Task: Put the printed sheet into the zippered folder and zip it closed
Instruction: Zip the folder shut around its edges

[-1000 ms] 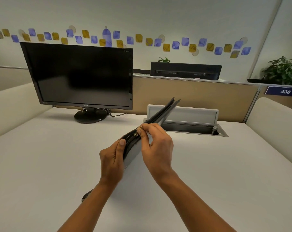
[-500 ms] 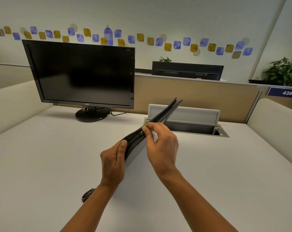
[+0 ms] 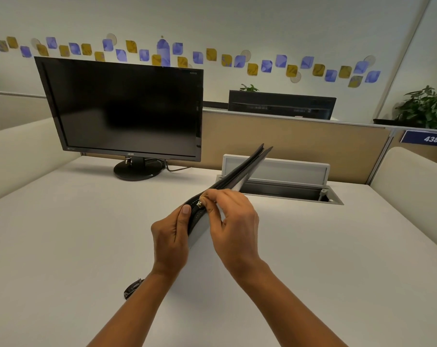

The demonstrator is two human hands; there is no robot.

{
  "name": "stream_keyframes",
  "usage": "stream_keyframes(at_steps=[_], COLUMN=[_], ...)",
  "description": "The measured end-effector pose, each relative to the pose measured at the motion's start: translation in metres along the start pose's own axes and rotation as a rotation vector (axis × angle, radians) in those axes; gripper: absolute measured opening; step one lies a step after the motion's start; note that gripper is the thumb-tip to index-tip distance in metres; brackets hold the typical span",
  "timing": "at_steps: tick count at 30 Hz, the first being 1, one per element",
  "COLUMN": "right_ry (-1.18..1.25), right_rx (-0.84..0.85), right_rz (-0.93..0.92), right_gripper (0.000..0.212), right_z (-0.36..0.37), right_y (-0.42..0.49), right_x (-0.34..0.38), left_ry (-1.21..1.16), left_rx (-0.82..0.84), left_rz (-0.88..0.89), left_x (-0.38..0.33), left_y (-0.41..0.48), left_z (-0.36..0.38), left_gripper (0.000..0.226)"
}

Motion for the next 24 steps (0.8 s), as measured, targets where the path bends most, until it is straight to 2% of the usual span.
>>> stream_keyframes(at_steps=[7,24], right_ry=[0.048,0.039], right_rx=[0.012,-0.030], right_rz=[0.142,0.210], right_gripper=[0.012,0.011], right_z=[0.002,0.008], right_y=[0.008,0.019], right_x=[-0.029,-0.044], left_ry=[0.017,0.025], left_rx=[0.040,0.043], left_rz=[0.040,0.036], left_x=[-0.006,-0.009], left_y=[-0.004,-0.003], left_z=[0.002,-0.003], left_gripper=[0.071,0.070])
Point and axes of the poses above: each hand's wrist, its own y-axis towards the middle knuckle, its own z-axis out of the palm, x = y × z, the point moved 8 cm from there along y, towards the middle knuckle, and after that the axes turned 12 degrees about -y, right-handed, at the moved point
